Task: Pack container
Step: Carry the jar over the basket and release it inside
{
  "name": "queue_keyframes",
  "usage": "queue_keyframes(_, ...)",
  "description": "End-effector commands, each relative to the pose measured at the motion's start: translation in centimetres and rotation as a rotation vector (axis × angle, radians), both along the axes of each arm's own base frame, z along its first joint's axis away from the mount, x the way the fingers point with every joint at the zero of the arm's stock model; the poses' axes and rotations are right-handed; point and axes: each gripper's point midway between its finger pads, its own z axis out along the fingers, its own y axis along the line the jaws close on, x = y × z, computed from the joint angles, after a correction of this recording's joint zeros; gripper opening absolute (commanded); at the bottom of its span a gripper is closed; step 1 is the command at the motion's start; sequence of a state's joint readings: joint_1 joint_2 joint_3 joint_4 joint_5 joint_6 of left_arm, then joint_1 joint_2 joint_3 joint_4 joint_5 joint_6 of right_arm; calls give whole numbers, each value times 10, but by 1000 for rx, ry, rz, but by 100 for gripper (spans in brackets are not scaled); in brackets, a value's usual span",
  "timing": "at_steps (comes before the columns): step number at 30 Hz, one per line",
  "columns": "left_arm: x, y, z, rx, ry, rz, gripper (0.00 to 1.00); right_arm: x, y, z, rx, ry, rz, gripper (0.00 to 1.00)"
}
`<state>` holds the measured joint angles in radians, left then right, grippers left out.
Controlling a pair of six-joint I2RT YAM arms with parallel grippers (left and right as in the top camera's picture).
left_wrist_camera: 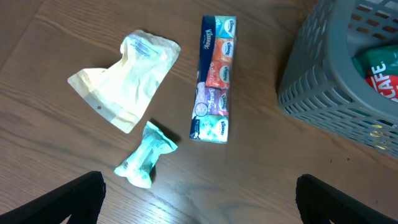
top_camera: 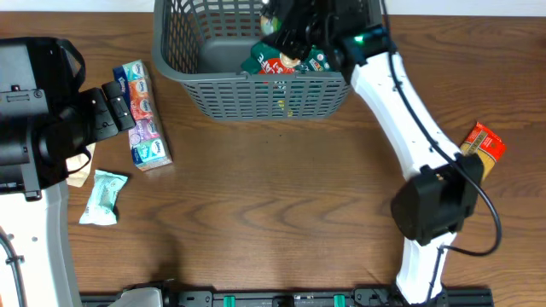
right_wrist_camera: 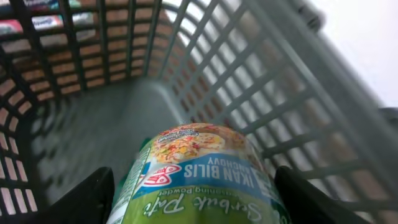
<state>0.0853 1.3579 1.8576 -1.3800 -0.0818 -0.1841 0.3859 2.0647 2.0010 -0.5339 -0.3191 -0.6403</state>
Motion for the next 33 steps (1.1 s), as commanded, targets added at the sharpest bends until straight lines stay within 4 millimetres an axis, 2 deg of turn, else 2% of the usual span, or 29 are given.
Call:
queue_keyframes(1,0,2,-2,-5,3,14,99,-10,15,26,43,-44,43,1)
queue_keyframes(5,0,2,-2,-5,3,14,99,-10,16,27,53,-38,36,1)
queue_keyframes(6,0,2,-2,-5,3,14,99,-10,16,27,62,-28,28,10)
queue_keyframes(8,0,2,-2,-5,3,14,99,-10,16,27,83,-7,11,77)
queue_keyframes(15,0,2,-2,-5,4,14,99,-10,16,26,89,5,3,79)
queue_keyframes(19,0,2,-2,-5,4,14,99,-10,15,27,90,6,-2,76)
queue_keyframes(24,0,2,-2,-5,3,13,99,-8,3,50,106,-42,-46,81)
queue_keyframes(26,0,2,-2,-5,3,13,99,-2,-15,70,134,-68,-134,81)
queue_keyframes(29,0,2,-2,-5,3,13,99,5,-53,96,223,-58,-312,84)
queue_keyframes(33,0,2,-2,-5,3,14,98,2,-134,122,387,33,-597,85)
